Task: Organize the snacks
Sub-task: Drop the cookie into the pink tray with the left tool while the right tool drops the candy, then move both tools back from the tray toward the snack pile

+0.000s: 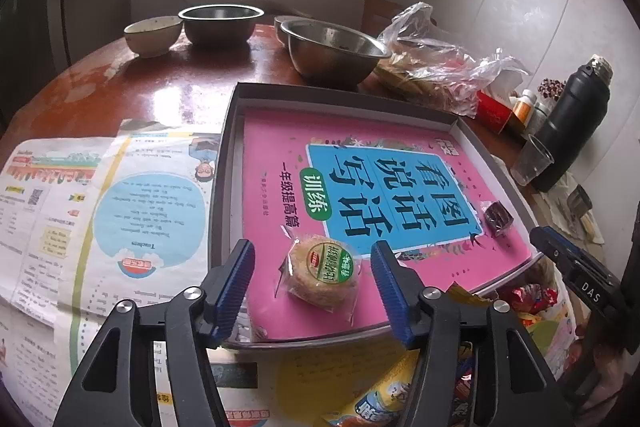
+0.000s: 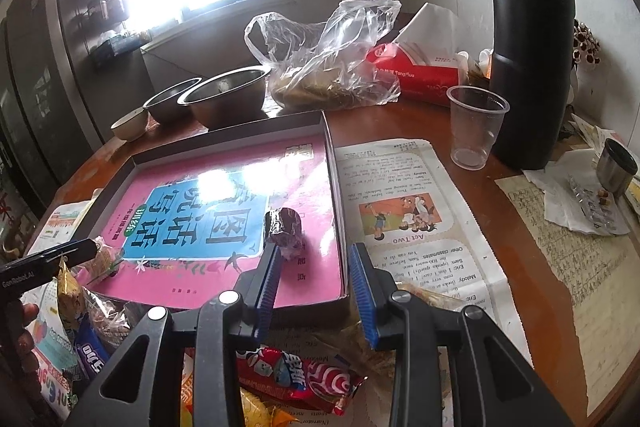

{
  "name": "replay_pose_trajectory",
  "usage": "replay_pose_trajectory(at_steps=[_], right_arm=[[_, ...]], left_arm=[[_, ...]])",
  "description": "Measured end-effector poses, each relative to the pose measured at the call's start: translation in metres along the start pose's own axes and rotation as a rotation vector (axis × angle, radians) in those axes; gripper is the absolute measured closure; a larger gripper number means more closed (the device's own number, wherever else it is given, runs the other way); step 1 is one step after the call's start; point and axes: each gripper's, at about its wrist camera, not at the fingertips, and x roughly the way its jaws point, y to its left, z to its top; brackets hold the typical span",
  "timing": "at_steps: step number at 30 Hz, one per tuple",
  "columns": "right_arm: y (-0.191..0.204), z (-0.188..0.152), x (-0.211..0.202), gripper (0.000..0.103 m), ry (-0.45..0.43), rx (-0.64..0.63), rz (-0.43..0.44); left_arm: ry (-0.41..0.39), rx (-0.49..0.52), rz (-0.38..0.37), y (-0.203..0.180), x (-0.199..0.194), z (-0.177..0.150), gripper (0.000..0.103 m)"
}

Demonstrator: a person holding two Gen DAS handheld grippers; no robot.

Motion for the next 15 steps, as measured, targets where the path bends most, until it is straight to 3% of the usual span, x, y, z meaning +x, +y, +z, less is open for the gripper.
replay_pose_trajectory(at_steps=[10,15], right_arm=[[0.001,0.001,-0.006,0.053,-0.008,0.004,-0.001],[0.003,0.001,-0.011,0.052,-0.015,0.001,0.003]], left_arm=[[-0.016,-0.006,0.017,0.002,-0.011,0.001,0.033],[-0.029,-0.012,0.021,0.005,-0.021,0.001,0.028]])
